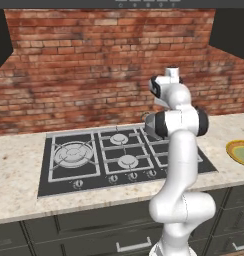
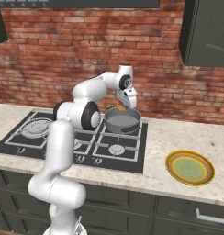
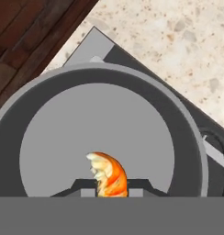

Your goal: Retrieve the frozen meat and place it in the pot on a burner. Then turn the burner on.

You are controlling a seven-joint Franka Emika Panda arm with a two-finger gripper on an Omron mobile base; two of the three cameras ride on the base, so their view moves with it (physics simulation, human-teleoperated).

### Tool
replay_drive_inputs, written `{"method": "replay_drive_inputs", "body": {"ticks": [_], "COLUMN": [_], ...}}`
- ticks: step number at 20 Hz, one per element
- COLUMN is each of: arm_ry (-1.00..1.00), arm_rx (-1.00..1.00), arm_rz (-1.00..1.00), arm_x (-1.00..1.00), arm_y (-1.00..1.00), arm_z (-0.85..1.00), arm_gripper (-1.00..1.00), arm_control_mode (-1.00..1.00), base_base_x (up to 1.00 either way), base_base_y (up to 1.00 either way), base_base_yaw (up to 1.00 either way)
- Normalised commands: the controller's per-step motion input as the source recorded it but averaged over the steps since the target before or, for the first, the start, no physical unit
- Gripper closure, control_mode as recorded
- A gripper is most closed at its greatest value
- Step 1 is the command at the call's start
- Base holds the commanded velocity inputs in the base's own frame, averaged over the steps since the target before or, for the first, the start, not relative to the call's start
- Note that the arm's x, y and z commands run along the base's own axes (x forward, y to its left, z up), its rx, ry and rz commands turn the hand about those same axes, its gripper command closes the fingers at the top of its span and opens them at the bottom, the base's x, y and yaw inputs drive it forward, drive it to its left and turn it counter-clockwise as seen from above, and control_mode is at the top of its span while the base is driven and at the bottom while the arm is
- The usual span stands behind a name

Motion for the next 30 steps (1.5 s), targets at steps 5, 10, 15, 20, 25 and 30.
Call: {"method": "replay_drive_inputs", "body": {"ticks": [5,10,15,20,25,30], "arm_ry": [-0.03,0.0,0.0,0.0,0.0,0.0], "arm_rx": [0.0,0.0,-0.01,-0.01,0.0,0.0], "arm_rz": [0.04,0.0,0.0,0.0,0.0,0.0], "arm_x": [0.34,0.19,0.01,-0.01,0.0,-0.12], "arm_y": [0.0,0.0,0.0,0.0,0.0,0.08], "arm_z": [-0.23,-0.19,-0.32,-0.18,-0.02,0.04], "arm_gripper": [1.0,1.0,1.0,1.0,1.0,-1.0], "arm_control_mode": [-1.0,-1.0,-1.0,-1.0,-1.0,-1.0], "base_base_x": [0.0,0.0,0.0,0.0,0.0,0.0], "base_base_y": [0.0,0.0,0.0,0.0,0.0,0.0], "base_base_yaw": [0.0,0.0,0.0,0.0,0.0,0.0]}}
